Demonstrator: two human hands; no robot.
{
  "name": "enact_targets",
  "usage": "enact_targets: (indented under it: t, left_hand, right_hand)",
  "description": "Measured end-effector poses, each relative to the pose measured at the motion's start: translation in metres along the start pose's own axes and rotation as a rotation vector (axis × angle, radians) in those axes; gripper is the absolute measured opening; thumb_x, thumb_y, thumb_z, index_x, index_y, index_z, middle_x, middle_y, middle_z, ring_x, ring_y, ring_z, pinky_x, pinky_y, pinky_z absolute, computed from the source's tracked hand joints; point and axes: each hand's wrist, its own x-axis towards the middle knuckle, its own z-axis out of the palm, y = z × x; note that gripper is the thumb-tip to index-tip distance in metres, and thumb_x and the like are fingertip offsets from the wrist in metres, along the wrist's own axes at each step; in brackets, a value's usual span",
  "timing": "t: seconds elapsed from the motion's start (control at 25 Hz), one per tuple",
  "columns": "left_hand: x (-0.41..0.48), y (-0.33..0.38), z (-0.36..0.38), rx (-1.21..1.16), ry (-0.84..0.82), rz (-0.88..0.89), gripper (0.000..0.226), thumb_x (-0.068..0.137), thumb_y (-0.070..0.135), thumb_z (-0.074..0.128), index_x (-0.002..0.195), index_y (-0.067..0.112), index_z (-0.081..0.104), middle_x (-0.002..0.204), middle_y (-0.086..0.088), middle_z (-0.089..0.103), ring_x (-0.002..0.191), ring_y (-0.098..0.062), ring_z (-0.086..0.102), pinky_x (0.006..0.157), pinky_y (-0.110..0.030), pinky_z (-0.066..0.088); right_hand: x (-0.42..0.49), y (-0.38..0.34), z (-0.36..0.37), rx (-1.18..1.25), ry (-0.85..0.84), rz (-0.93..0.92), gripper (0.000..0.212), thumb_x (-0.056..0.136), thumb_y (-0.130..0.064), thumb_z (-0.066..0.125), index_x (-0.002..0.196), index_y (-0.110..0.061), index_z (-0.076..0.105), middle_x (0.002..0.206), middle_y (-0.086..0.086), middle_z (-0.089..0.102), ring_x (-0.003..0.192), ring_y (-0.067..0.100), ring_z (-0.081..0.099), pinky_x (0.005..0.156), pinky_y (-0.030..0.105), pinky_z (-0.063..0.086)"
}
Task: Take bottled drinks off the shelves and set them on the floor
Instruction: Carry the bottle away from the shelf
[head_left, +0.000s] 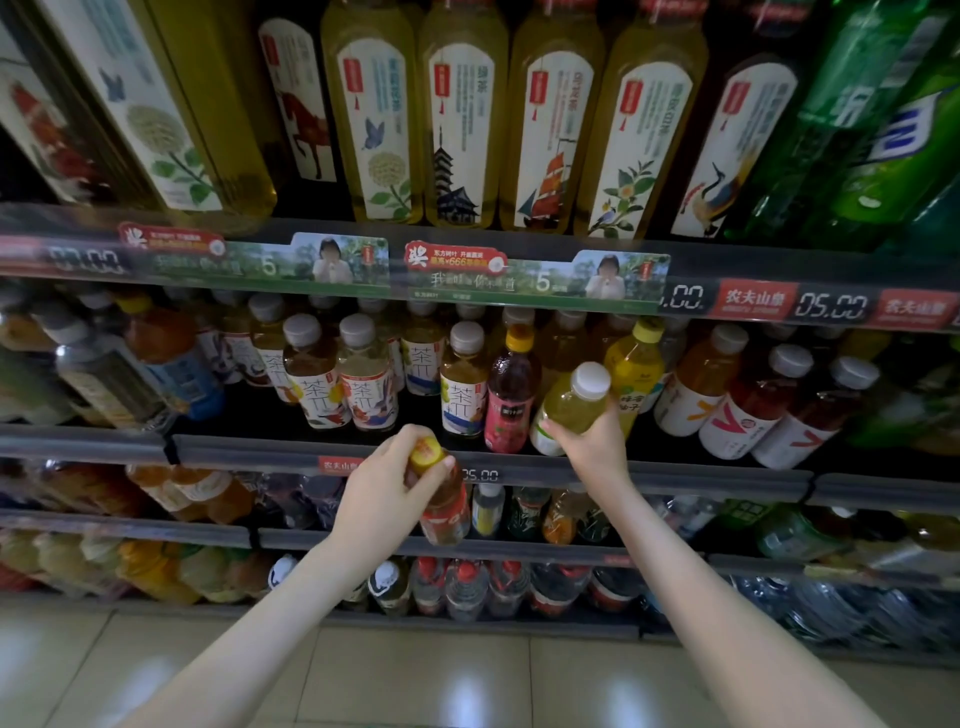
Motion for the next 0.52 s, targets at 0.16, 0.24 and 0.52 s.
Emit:
enact_targets:
  t: [0.16,0.24,0.52]
  left_hand:
    - [0.003,0.009,0.007,-0.007,-0.032,0.029,0.016,0.09,0.039,0.058,0.097,0.033,0.045,0.082,0.011,0.052,0.072,-0.002,0.052,0.056,-0.014,0.036]
    - [0.004,0.011,0.008,-0.006,-0.036,0.025,0.017,0.09,0.04,0.058,0.097,0.034,0.044,0.081,0.011,0.052,0.073,-0.002,0.052,0.056,-0.015,0.036]
    - [0.002,0.015,-0.002,0.011,-0.014,0.023,0.017,0.091,0.041,0.057,0.099,0.03,0.046,0.079,0.011,0.049,0.071,-0.005,0.051,0.057,-0.021,0.037]
  right_hand:
    - [0.001,-0.012,0.003,-0.118,0.017,-0.014,0.07,0.079,-0.021,0.077,0.137,-0.011,0.039,0.132,0.007,0.052,0.122,0.022,0.052,0.104,0.033,0.041]
    - [-0.004,-0.025,0.005,-0.273,0.049,-0.051,0.078,0.087,-0.022,0.07,0.148,-0.009,0.024,0.147,0.008,0.036,0.133,0.022,0.04,0.108,0.027,0.032]
    - [-0.011,-0.064,0.024,-0.723,0.071,-0.498,0.08,0.089,-0.028,0.062,0.151,-0.024,0.013,0.15,0.014,0.032,0.131,0.034,0.032,0.104,0.047,0.032]
